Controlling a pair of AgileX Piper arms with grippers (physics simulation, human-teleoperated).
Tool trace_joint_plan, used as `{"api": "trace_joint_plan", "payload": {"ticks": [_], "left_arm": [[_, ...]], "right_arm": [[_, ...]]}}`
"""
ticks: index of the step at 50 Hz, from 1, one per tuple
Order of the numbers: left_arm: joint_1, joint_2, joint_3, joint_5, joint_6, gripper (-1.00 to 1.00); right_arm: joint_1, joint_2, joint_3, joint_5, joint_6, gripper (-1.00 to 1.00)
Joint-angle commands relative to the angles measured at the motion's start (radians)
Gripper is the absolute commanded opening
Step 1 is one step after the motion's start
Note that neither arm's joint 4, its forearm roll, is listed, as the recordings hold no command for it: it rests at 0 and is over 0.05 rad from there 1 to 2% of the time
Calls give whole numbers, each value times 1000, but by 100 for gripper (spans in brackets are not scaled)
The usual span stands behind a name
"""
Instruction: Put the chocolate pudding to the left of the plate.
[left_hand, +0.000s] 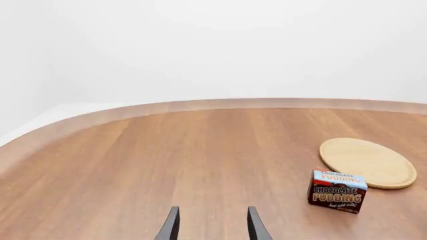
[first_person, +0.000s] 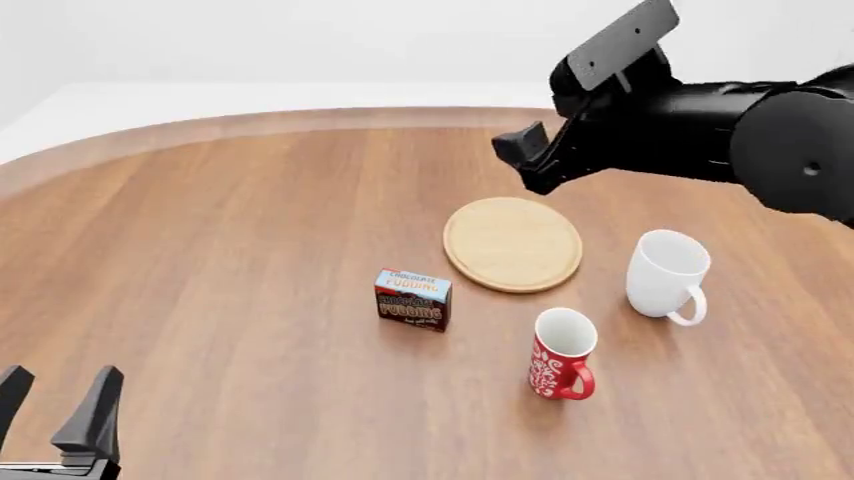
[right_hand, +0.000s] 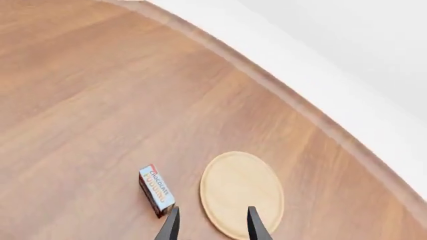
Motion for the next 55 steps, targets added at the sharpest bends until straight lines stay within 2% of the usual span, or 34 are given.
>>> {"api": "trace_joint_plan", "payload": {"ticks": [1,4,16,18,30,55], "left_arm": [[0,0,0,0,0,100],[0,0,0,0,0,100],[0,0,0,0,0,100],[0,0,0,0,0,100],[0,0,0,0,0,100],[0,0,0,0,0,100]], "right_arm": [[49,229,-189,141,-42,100],[40,261,-204,153,-84,100],[103,342,-182,220,-119,100],[93,362,-185,213,-129,100],[163,429,-210,234,-120,100],[165,571,-269,226,-113,100]]}}
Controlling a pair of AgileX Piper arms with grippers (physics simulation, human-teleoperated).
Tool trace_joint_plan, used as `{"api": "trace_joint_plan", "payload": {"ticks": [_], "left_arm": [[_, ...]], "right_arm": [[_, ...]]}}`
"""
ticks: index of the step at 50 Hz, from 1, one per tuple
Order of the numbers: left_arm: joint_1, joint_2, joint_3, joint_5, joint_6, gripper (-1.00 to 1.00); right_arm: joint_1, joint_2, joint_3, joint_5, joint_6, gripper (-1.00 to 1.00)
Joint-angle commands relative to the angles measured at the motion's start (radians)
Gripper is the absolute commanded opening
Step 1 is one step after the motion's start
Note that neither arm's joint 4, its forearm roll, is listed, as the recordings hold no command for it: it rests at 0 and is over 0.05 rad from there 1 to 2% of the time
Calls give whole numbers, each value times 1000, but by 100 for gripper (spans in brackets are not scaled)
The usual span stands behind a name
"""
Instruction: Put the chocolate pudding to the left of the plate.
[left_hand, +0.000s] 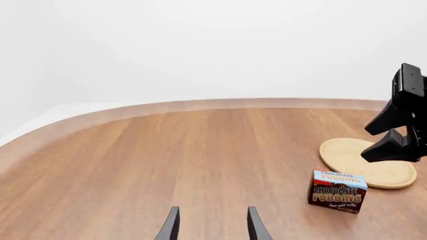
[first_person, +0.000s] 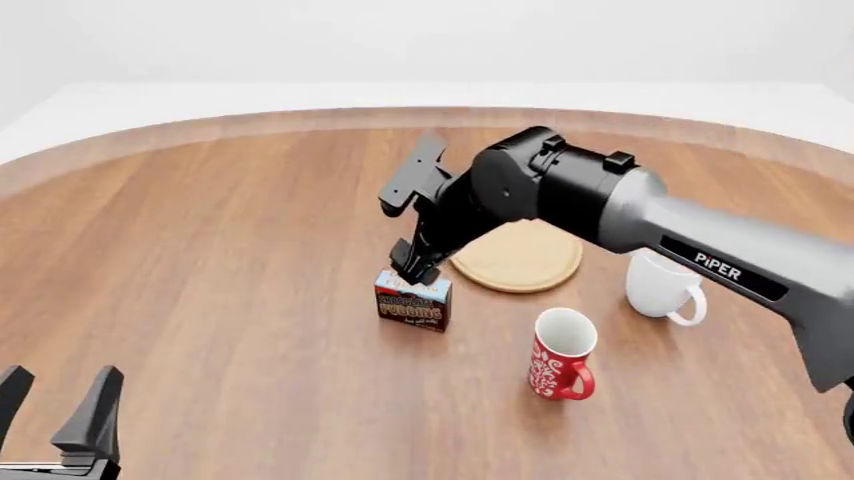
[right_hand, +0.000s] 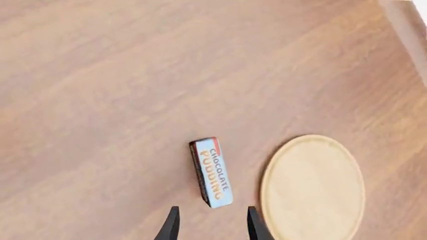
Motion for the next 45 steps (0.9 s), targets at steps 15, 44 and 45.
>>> {"api": "trace_joint_plan", "payload": {"ticks": [15,44,45], "left_arm": [[0,0,0,0,0,100],[0,0,0,0,0,100],[0,0,0,0,0,100]], "right_arm": [[-12,98,-7,-35,10,100],[-33,177,15,-97,35,100],[-34,178,16,-100,36,100]]}}
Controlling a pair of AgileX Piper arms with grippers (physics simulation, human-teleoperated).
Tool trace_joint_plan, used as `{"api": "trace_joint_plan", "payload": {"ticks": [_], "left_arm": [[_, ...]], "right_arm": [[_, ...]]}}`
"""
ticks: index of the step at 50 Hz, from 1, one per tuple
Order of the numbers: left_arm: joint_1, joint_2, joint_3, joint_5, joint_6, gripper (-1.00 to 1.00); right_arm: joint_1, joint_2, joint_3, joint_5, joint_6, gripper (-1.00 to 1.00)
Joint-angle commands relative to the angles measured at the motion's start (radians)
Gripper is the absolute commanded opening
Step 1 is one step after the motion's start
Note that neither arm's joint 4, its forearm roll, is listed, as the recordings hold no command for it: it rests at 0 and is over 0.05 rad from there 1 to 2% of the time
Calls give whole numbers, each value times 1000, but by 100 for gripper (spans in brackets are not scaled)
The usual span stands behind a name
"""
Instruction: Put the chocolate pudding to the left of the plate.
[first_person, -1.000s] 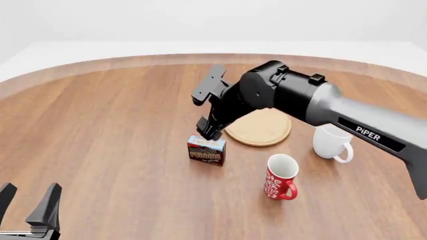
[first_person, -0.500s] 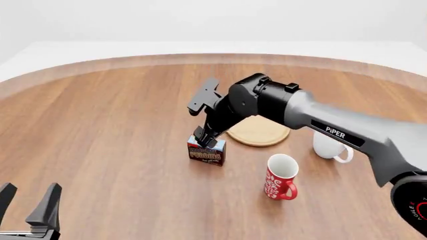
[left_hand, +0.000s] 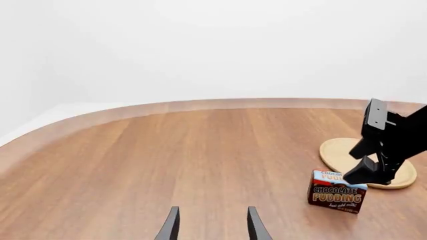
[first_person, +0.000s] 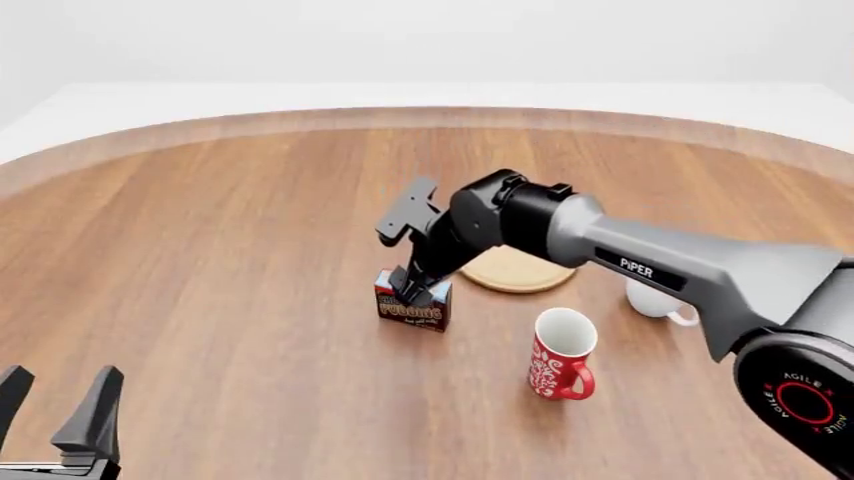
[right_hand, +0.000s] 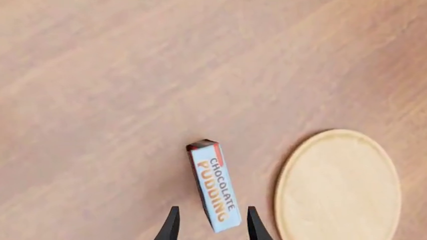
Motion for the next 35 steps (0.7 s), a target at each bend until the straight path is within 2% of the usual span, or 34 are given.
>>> {"api": "trace_joint_plan", "payload": {"ticks": [1,35], "left_arm": [[0,0,0,0,0,100],[0,0,0,0,0,100]], "right_arm": [[-11,26,9,-24,10,100],[-36,47,45,-63,23,100]]}}
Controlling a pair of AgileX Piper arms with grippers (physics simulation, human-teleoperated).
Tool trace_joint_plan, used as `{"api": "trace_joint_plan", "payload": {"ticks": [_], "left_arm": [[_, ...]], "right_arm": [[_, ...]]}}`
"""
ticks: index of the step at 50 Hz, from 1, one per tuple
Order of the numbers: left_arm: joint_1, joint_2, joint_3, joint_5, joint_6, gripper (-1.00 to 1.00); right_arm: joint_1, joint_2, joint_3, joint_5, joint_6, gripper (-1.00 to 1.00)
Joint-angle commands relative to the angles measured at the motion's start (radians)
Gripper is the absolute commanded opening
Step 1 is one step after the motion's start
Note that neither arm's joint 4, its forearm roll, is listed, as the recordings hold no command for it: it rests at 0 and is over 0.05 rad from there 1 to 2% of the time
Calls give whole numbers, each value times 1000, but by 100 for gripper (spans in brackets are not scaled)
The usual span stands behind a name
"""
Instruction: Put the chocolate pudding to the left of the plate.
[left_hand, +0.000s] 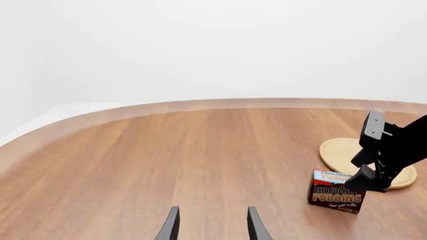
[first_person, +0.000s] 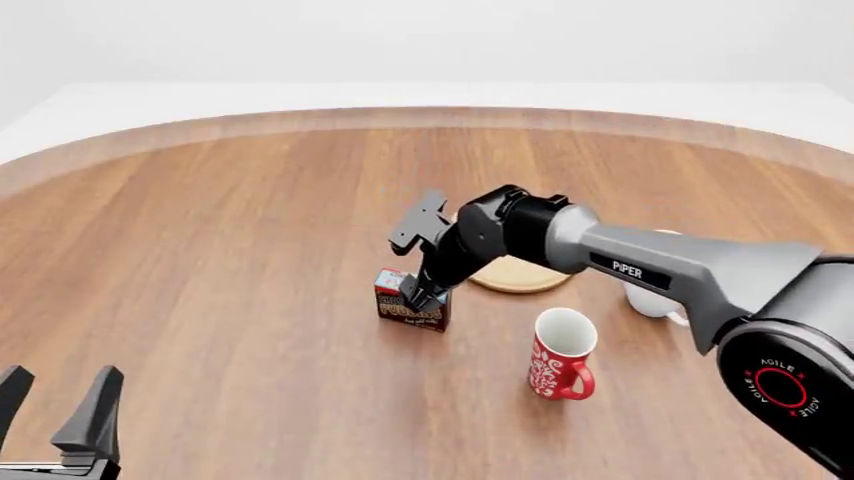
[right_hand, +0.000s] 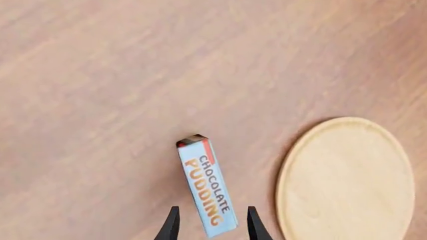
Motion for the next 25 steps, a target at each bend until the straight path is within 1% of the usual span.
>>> {"api": "trace_joint_plan", "payload": {"ticks": [1,6,25], "left_arm": [[0,0,0,0,0,100],[0,0,0,0,0,100],[0,0,0,0,0,100]], "right_arm": [[-5,15,2,-12,5,100],[-4,23,12,-23,15,100],[-16,44,15,-41,18,100]]}}
